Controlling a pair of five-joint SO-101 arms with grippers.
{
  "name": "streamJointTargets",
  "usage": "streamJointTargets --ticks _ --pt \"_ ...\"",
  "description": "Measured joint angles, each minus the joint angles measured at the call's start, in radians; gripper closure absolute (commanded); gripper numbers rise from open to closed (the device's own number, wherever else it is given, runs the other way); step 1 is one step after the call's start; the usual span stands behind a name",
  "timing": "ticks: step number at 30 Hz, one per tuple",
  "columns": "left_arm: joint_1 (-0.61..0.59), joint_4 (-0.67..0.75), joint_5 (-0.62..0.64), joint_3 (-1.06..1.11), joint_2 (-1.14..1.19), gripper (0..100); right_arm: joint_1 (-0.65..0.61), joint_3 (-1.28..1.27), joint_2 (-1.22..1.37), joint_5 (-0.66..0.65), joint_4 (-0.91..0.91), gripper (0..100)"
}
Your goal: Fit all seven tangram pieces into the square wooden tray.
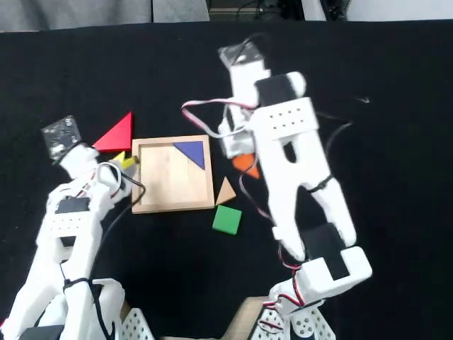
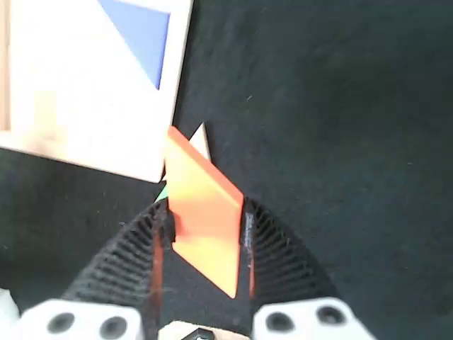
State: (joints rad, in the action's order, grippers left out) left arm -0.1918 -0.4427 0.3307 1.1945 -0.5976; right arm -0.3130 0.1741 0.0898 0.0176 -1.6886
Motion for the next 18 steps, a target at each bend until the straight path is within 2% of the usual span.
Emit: streamJointTargets --ticks 5,9,13,18 --pt "-0.077 0.0 0.0 0.025 0.0 75 -0.077 -0.081 0.005 0.005 0.063 98.7" --pt "-0.094 -0.002 0.0 0.028 0.0 75 -0.152 -0.086 0.017 0.018 0.091 98.7" --pt "-0.097 -0.008 0.0 0.028 0.0 75 -0.227 -0.086 0.017 0.129 0.094 98.7" --pt "-0.097 -0.008 0.0 0.028 0.0 75 -0.227 -0.087 0.017 0.276 0.123 98.8"
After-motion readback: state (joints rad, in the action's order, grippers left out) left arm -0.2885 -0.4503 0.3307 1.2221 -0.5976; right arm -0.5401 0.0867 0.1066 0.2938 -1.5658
